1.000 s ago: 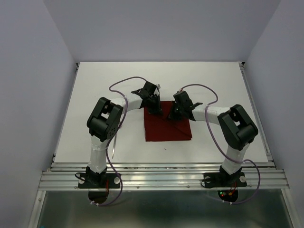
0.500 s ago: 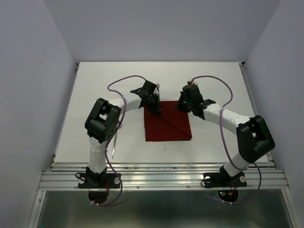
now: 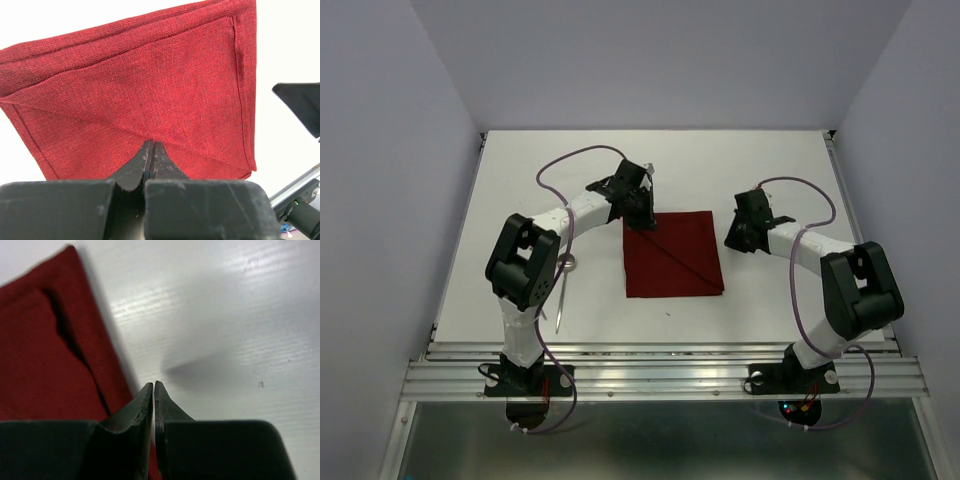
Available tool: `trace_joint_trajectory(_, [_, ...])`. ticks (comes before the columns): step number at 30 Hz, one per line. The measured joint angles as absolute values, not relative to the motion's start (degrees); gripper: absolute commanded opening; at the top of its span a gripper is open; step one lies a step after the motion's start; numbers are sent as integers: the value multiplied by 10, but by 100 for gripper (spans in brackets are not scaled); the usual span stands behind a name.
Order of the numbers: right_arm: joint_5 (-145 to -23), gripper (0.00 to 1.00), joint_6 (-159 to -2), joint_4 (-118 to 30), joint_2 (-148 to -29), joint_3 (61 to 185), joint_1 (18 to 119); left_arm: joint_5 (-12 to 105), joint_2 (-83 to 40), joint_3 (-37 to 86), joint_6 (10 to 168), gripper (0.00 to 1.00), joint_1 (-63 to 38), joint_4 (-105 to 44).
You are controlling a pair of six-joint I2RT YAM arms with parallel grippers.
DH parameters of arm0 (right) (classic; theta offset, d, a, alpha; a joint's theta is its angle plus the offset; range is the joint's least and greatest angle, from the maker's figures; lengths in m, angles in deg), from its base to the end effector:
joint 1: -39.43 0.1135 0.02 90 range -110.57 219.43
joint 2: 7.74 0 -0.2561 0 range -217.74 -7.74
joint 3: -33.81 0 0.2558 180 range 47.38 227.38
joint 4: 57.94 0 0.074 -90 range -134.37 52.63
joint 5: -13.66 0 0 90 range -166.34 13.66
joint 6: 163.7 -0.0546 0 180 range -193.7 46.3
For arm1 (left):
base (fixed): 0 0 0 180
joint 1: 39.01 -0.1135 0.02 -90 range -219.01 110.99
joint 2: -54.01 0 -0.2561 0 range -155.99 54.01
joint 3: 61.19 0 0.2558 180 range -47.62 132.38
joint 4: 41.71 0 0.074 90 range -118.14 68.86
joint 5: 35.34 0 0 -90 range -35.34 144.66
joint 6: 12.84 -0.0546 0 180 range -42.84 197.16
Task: Fold the napkin into a case and place the utensils inside
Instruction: Pick up the upper triangle-folded napkin from the center of the board.
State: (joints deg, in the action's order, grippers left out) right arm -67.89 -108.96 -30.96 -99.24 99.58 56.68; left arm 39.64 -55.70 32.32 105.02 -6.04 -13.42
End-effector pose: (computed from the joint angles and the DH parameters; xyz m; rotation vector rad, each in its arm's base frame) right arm 0.3220 0.0916 0.1566 0.4506 2.4471 0.2065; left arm 0.3635 -0.2526 0.1944 0.2460 2.4557 -0.8034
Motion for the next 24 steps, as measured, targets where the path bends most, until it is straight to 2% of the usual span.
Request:
trace_joint_trajectory(4, [-680,4,-1088,-296,-993,971,568,408,-557,337,1044,0,-60,-116])
trace_joint_trajectory(10, [-703,4,-1090,-320,-985,937,576,429,-557,358,1038,11,-60,-99])
trace_joint_trajectory(18, [-724,3,-1122,-333,-981,930,675,453,-557,389,1029,15,-60,-73])
trace_joint_trajectory(24, [-748,7,-1159,-333,-981,931,737,473,-557,414,1020,25,-59,-54])
